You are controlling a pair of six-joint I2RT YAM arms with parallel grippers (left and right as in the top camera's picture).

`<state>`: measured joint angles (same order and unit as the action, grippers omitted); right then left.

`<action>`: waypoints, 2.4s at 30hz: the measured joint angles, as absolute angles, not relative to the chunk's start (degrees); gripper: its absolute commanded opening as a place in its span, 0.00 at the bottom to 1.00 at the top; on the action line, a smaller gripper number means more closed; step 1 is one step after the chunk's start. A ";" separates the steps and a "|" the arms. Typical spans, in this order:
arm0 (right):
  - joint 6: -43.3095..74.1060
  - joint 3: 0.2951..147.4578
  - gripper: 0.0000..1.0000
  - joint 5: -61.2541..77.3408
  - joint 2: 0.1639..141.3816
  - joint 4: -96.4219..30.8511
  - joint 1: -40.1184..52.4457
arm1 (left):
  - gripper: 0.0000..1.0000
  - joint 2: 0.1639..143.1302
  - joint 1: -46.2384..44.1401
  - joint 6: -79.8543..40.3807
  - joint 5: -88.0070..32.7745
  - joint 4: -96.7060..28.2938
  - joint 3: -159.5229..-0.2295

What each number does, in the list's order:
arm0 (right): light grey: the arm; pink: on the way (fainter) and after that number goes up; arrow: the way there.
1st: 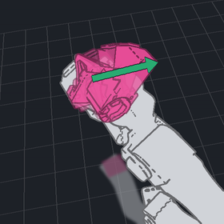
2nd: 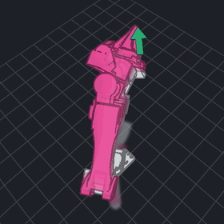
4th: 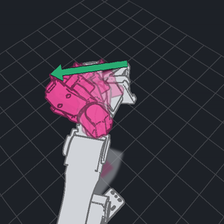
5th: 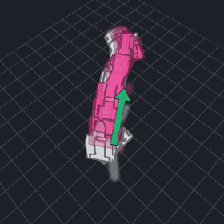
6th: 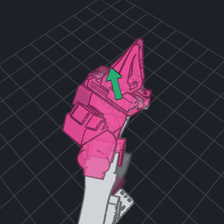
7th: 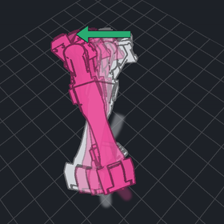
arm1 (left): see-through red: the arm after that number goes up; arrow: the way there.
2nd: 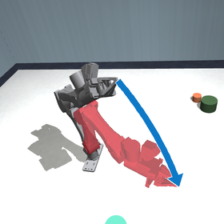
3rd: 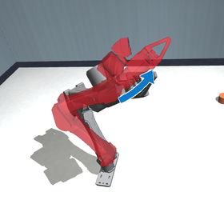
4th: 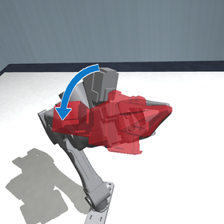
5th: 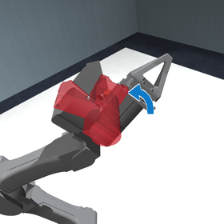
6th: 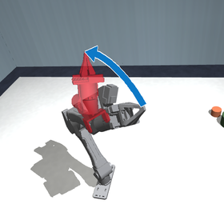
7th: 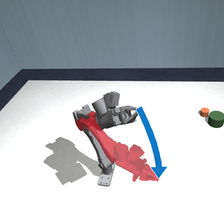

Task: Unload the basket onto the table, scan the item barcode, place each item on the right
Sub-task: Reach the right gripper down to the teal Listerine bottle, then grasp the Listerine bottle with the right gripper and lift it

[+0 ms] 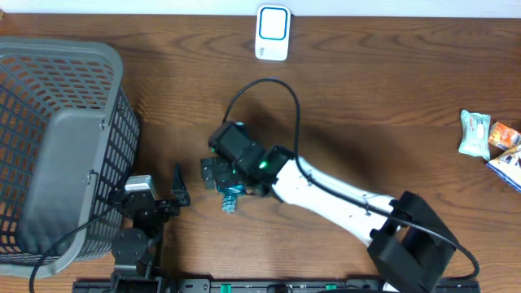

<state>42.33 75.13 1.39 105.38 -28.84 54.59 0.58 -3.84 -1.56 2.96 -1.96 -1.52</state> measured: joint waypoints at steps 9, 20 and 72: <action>41.45 75.13 0.99 -7.79 112.77 -26.72 58.22 | 1.00 0.58 -3.84 -1.56 2.98 -1.96 -1.52; 45.12 75.33 0.61 -12.23 117.38 -26.50 57.56 | 1.00 0.58 -3.84 -1.56 2.96 -1.96 -1.52; 26.41 79.75 0.99 -4.51 113.16 -53.06 37.26 | 1.00 0.58 -3.84 -1.54 2.98 -1.96 -1.52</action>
